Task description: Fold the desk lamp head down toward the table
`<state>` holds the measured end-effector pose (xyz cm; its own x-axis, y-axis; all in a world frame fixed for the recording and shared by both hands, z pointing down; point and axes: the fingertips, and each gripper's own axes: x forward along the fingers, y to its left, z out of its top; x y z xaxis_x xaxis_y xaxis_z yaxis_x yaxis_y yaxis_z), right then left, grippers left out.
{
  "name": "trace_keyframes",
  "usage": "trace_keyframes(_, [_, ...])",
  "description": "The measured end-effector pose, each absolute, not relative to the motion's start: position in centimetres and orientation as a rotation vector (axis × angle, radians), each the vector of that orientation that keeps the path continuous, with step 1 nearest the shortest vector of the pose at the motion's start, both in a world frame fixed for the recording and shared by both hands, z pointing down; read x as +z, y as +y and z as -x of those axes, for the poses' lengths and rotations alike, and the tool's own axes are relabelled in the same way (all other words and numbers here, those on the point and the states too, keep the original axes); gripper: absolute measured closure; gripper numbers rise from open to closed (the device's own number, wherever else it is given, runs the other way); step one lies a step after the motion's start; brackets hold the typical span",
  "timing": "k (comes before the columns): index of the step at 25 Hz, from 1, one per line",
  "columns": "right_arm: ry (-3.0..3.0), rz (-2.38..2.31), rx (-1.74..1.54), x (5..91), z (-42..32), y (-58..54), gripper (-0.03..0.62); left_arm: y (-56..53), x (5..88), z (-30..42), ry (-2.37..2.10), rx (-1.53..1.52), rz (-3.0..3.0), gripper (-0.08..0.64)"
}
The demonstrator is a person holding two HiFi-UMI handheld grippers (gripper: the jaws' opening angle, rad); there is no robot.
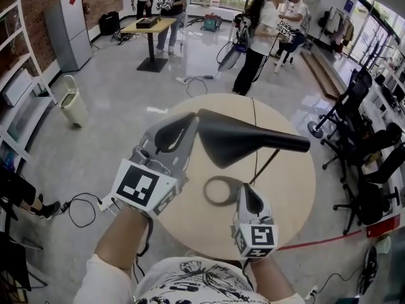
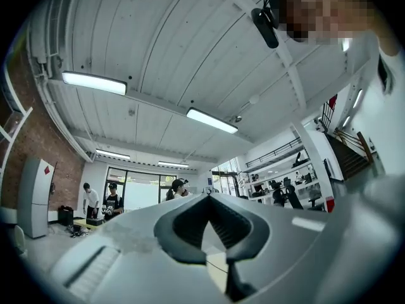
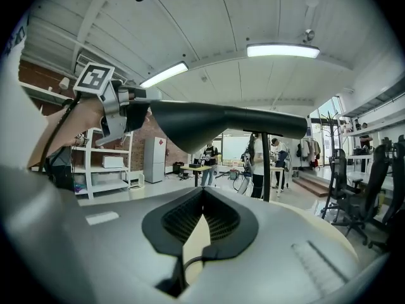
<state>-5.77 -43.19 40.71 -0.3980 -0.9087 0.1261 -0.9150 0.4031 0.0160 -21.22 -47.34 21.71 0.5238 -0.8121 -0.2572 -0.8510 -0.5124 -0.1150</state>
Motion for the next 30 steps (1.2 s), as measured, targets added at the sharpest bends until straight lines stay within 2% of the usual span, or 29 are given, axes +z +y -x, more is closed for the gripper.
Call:
trace_keyframes(14, [-2.506, -1.651, 0.114, 42.5, 7.0, -42.9, 0.583, -47.9, 27.5, 21.5, 1.421, 0.121, 2.614, 0.554])
trace_keyframes(30, [-2.401, -1.747, 0.204, 44.7, 3.7, -42.1, 0.583, -48.1, 37.6, 18.0, 1.412, -0.057, 2.782, 0.554])
